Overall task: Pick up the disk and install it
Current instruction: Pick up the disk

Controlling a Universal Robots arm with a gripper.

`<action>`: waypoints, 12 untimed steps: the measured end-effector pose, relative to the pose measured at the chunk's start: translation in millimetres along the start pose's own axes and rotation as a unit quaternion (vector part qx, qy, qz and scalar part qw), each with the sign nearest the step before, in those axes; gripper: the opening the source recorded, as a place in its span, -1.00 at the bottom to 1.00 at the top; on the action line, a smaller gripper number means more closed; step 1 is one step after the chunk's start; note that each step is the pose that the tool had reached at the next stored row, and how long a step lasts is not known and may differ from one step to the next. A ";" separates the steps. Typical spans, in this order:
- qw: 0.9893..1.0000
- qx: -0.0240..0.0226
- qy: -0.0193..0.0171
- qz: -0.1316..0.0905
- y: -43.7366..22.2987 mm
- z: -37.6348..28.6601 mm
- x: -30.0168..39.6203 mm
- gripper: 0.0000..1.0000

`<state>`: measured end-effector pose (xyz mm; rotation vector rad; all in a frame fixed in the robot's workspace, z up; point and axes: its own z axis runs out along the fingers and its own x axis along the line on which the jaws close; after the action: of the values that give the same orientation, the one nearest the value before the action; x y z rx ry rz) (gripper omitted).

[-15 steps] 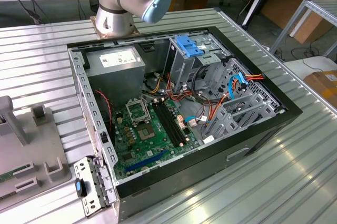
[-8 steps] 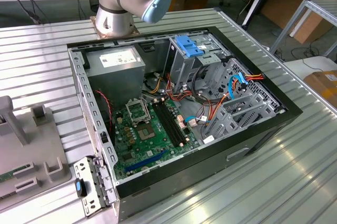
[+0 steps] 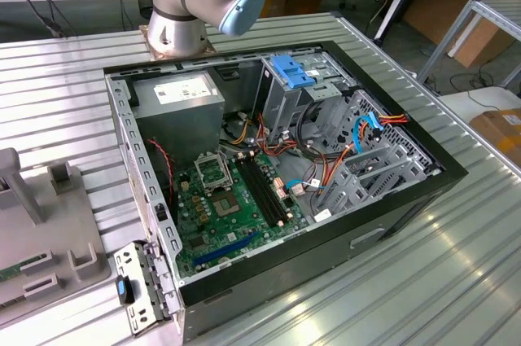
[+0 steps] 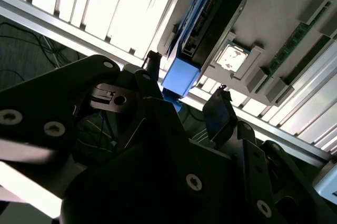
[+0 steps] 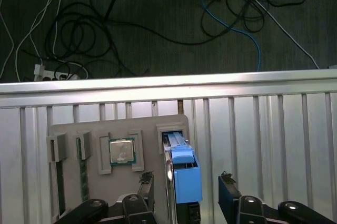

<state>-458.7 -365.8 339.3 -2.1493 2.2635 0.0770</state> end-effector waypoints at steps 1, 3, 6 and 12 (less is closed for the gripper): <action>1.000 0.000 0.000 0.000 0.0 0.0 0.0 0.20; 1.000 0.000 0.000 0.000 0.0 0.0 0.0 0.20; 1.000 0.000 -0.001 0.000 0.0 2.1 0.1 0.20; 1.000 0.000 -0.001 0.000 -0.1 2.7 0.1 0.20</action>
<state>-458.7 -365.8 336.6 -2.1478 2.2619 0.0800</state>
